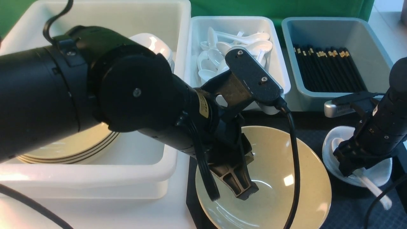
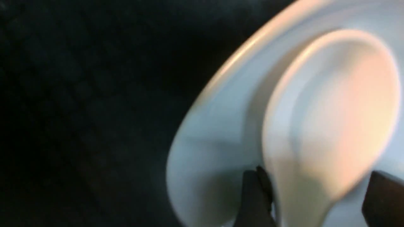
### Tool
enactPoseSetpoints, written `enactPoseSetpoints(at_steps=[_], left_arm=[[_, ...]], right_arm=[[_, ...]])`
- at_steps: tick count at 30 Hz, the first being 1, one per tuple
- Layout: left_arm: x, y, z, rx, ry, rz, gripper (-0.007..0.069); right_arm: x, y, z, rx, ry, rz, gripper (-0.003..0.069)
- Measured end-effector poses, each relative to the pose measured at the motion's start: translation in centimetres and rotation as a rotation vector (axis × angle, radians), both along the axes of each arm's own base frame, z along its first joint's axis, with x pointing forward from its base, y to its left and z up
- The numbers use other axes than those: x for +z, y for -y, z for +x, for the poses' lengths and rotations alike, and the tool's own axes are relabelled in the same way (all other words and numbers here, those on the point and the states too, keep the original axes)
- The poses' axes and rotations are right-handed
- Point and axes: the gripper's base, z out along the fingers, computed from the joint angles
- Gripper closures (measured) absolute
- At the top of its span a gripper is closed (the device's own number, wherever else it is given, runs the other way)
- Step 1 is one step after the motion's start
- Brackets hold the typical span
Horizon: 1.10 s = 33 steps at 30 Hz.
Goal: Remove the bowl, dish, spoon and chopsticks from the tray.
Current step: Use the right arm to grab the soup spoon in the middle, then use the right arm to put the soup spoon into the small storage box in the middle
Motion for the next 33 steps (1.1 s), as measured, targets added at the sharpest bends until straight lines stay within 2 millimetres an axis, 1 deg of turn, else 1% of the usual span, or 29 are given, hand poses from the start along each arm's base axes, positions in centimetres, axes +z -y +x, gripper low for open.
enactPoseSetpoints(at_steps=[2, 6, 11, 14, 16, 17, 18, 19, 20, 21, 24, 25, 26, 28, 29, 30, 31, 32, 33], left_arm=[[0.0, 0.0, 0.0, -0.001, 0.001, 0.000, 0.0636], [0.0, 0.0, 0.0, -0.001, 0.002, 0.001, 0.0636], [0.0, 0.0, 0.0, -0.003, 0.005, 0.004, 0.0636], [0.0, -0.3, -0.1, -0.007, 0.008, 0.034, 0.0636], [0.1, -0.7, -0.2, 0.004, 0.007, 0.058, 0.0636], [0.2, -1.1, -0.3, 0.024, -0.001, 0.075, 0.0636], [0.2, -1.2, -0.3, 0.023, 0.001, 0.078, 0.0636], [0.4, -1.5, -0.3, 0.049, -0.007, 0.083, 0.0636], [0.8, -2.5, -0.1, 0.104, -0.025, 0.086, 0.0636], [0.9, -2.9, 0.1, 0.134, -0.037, 0.089, 0.0636], [1.5, -5.3, 1.3, 0.253, -0.058, 0.087, 0.0636], [1.5, -5.5, 1.4, 0.260, -0.057, 0.084, 0.0636], [1.7, -6.5, 2.1, 0.307, -0.058, 0.076, 0.0636], [1.8, -7.9, 3.4, 0.382, -0.059, 0.043, 0.0636], [1.9, -8.2, 3.7, 0.398, -0.059, 0.030, 0.0636], [1.9, -8.5, 4.0, 0.415, -0.054, 0.015, 0.0636], [2.1, -8.7, 4.4, 0.430, -0.051, -0.015, 0.0636], [2.2, -8.8, 4.6, 0.433, -0.044, -0.030, 0.0636], [2.3, -8.8, 4.7, 0.434, -0.042, -0.055, 0.0636]], right_arm=[[0.0, 0.0, 0.1, 0.000, 0.009, 0.001, 0.0205], [-0.1, 0.0, 0.3, -0.001, 0.025, 0.002, 0.0328], [-0.1, 0.1, 0.3, -0.004, 0.027, 0.002, 0.0328], [0.0, 0.1, 0.2, -0.004, 0.021, 0.001, 0.0328], [0.6, 0.1, -0.1, -0.004, 0.028, 0.002, 0.0328], [1.6, 0.1, -0.4, -0.003, 0.050, 0.005, 0.0328], [1.6, 0.1, -0.4, -0.003, 0.050, 0.005, 0.0328], [2.5, 0.1, -0.5, -0.003, 0.077, 0.007, 0.0328], [4.5, 0.1, -0.5, -0.003, 0.135, 0.014, 0.0328], [5.7, 0.1, -0.3, -0.001, 0.171, 0.018, 0.0328], [10.6, -0.7, 0.7, 0.019, 0.320, 0.038, 0.0328], [10.9, -0.8, 0.8, 0.021, 0.331, 0.039, 0.0328], [12.9, -1.4, 1.5, 0.036, 0.394, 0.050, 0.0328], [15.5, -2.7, 2.8, 0.062, 0.486, 0.078, 0.0328], [16.5, -3.2, 3.5, 0.068, 0.530, 0.094, 0.0328], [16.9, -3.7, 4.0, 0.074, 0.554, 0.110, 0.0328], [17.9, -4.5, 5.0, 0.080, 0.606, 0.137, 0.0328], [18.3, -5.1, 5.7, 0.084, 0.639, 0.154, 0.0328], [18.4, -6.1, 6.9, 0.087, 0.677, 0.182, 0.0328]])
